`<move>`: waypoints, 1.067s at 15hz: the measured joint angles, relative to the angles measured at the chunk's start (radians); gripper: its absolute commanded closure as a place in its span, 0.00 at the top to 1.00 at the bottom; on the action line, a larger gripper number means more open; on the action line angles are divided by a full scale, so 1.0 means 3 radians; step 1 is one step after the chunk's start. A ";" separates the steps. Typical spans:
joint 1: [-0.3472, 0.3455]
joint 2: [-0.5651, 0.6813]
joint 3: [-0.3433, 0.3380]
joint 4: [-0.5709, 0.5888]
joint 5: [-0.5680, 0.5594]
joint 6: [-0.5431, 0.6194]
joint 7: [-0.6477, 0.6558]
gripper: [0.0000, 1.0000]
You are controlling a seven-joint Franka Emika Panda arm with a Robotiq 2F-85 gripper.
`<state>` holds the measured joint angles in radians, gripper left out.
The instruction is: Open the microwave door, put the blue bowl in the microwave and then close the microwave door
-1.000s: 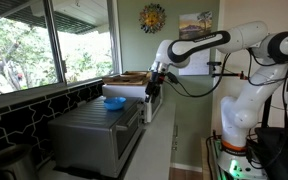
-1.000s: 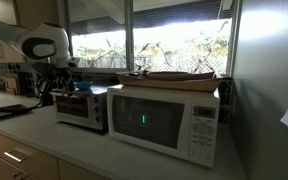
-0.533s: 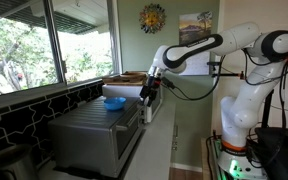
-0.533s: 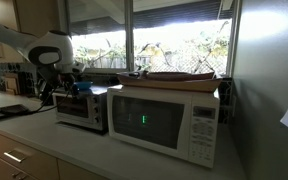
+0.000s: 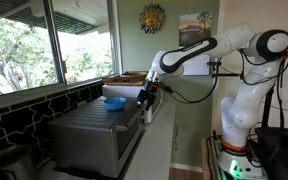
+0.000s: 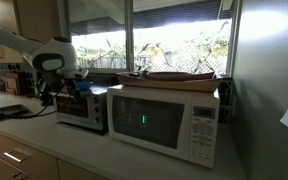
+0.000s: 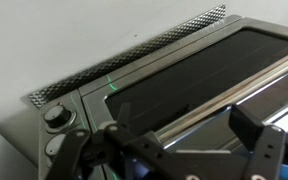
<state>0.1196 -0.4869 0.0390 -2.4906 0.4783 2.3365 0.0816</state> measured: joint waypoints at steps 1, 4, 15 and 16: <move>-0.0001 0.0011 0.0000 -0.0007 0.0000 0.0000 0.0006 1.00; -0.0001 0.0010 -0.0001 -0.0006 0.0000 0.0000 0.0022 1.00; -0.0047 -0.0061 -0.0010 -0.0033 -0.0096 -0.0354 0.0022 1.00; -0.0058 -0.0080 -0.0010 -0.0044 -0.0134 -0.0423 0.0022 1.00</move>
<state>0.1021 -0.5109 0.0361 -2.5036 0.4382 2.2096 0.0883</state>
